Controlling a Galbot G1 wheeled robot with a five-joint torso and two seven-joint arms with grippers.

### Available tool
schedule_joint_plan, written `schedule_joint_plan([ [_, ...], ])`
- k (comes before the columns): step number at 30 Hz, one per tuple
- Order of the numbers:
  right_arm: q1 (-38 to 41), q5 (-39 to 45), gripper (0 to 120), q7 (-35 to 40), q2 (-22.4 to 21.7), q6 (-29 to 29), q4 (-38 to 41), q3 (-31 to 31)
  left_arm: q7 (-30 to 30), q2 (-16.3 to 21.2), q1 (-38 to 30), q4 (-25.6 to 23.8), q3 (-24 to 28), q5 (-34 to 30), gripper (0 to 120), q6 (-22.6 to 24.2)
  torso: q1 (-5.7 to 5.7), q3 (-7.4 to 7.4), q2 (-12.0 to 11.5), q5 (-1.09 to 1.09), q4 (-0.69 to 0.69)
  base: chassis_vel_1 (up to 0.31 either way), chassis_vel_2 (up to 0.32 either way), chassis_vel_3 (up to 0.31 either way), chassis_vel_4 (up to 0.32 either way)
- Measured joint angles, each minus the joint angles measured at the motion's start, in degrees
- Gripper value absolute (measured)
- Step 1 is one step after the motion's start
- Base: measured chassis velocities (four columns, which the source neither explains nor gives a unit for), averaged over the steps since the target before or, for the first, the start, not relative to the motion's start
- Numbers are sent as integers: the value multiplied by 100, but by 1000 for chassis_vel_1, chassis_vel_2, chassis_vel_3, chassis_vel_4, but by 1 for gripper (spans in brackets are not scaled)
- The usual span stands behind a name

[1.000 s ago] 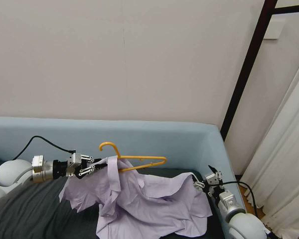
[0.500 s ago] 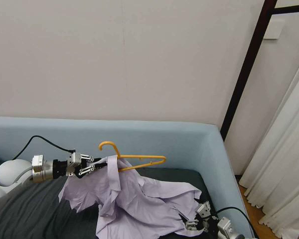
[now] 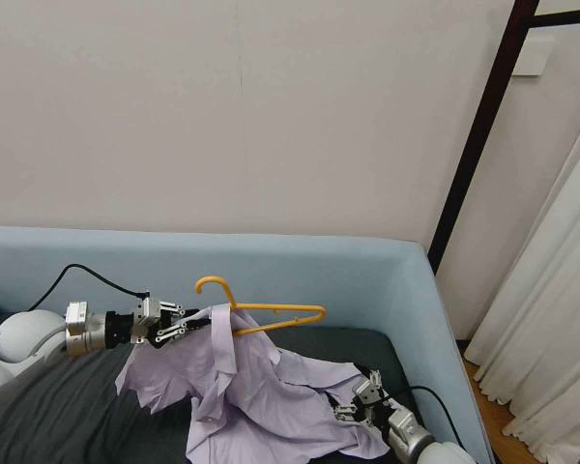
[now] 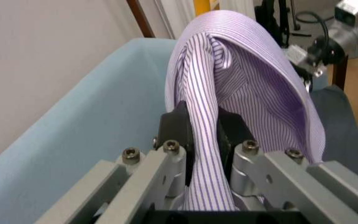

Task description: Pick up the clothes from the sofa and hang them on the clothes hanger.

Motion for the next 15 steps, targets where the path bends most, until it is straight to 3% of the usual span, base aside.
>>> schedule_joint_plan([
  [7,419,-521,100,91,467,273,-755,-302,-1,1,20,-16,9,-7,8,5,0,0,0,0,1,0,0,0,0],
  [15,743,-661,100,110,653,346,-1267,-408,6,17,30,-27,13,-8,8,4,0,0,0,0,1,0,0,0,0],
])
